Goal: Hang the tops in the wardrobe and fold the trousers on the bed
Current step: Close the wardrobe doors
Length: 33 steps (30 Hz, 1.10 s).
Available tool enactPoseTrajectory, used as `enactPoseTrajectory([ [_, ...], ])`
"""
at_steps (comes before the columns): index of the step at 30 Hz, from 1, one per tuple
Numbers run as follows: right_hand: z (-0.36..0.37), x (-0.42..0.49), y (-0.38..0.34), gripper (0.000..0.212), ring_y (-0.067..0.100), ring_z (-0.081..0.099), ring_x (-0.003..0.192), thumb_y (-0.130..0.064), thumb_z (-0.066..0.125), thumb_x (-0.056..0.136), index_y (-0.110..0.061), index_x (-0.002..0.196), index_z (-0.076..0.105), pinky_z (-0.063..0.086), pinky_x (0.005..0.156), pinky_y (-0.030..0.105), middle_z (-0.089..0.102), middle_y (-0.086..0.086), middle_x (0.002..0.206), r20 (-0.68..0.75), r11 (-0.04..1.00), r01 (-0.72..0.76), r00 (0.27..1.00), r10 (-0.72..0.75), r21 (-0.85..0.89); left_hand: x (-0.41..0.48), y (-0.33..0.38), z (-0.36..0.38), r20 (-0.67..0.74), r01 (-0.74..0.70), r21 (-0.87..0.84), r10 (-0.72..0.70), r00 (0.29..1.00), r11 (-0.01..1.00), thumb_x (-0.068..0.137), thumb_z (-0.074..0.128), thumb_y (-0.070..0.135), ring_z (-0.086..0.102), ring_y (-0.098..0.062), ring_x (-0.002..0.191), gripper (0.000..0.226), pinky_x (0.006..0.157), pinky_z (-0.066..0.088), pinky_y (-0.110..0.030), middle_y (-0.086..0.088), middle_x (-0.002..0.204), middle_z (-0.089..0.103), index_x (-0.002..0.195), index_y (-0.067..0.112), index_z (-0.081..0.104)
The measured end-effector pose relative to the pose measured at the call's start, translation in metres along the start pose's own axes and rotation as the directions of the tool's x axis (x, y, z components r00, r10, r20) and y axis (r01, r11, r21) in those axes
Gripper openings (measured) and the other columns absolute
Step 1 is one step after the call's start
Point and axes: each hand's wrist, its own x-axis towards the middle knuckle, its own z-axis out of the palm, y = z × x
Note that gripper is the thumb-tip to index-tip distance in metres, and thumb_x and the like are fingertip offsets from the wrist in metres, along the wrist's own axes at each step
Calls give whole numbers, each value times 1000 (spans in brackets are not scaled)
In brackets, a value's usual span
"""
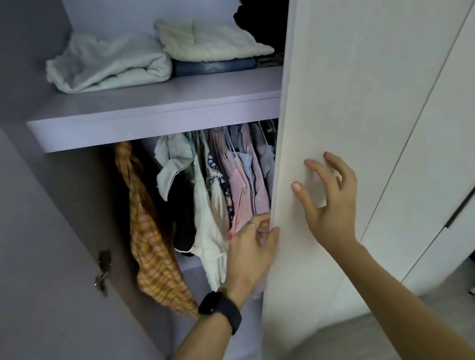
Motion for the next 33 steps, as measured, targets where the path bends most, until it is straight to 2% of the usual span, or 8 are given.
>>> enactPoseTrajectory([
  [6,34,10,36,53,39,29,148,-30,65,100,-23,150,48,36,113,55,28,19,161,149,946,259,961,-232,-197,29,-7,11,-118,93,-33,-96,988,995,100,59,24,64,-4,100,35,89,52,-24,11,111,70,133,31,57],
  [10,48,16,48,53,33,25,151,-39,60,102,-33,152,44,37,106,62,22,11,166,210,928,249,958,-195,-276,44,-7,19,-200,117,-113,-138,970,987,97,63,15,63,-4,101,39,91,51,-24,9,112,69,128,39,56],
  [13,54,24,54,55,32,29,149,-46,58,101,-37,153,42,40,101,65,27,11,165,204,873,276,956,-209,-401,62,-5,24,-237,156,-163,-192,952,974,95,68,21,64,6,92,41,75,47,-7,16,105,70,112,55,52],
  [18,56,26,61,58,26,21,152,-52,54,102,-40,155,35,37,103,68,26,8,165,199,822,302,952,-233,-483,69,-9,35,-258,177,-128,-205,944,976,95,69,35,63,0,99,36,76,45,-6,14,116,65,125,45,52],
  [22,55,27,61,59,27,24,151,-47,62,98,-40,153,40,38,102,69,31,8,163,205,834,312,948,-243,-455,71,-7,39,-286,208,-96,-227,931,973,95,68,36,62,0,96,40,76,43,-6,12,117,63,133,34,54],
  [26,42,27,60,65,30,26,152,-30,72,93,-38,151,45,36,104,71,29,10,164,280,868,306,938,-205,-390,66,5,37,-254,203,-89,-219,942,975,98,64,16,59,14,93,40,80,44,-3,20,110,64,136,26,54],
  [30,22,14,64,62,36,28,150,-8,67,91,-29,147,53,35,112,60,29,12,164,366,948,293,901,-232,-123,34,12,24,-260,252,-116,-275,926,961,97,60,8,64,-4,101,43,92,54,-24,9,110,67,134,29,55],
  [33,10,-18,59,56,31,34,146,-9,68,92,-26,144,57,38,115,47,38,7,160,425,979,196,882,-202,59,-15,5,8,-300,295,-76,-304,904,953,97,58,12,63,6,97,41,78,52,-11,11,110,68,128,38,55],
])
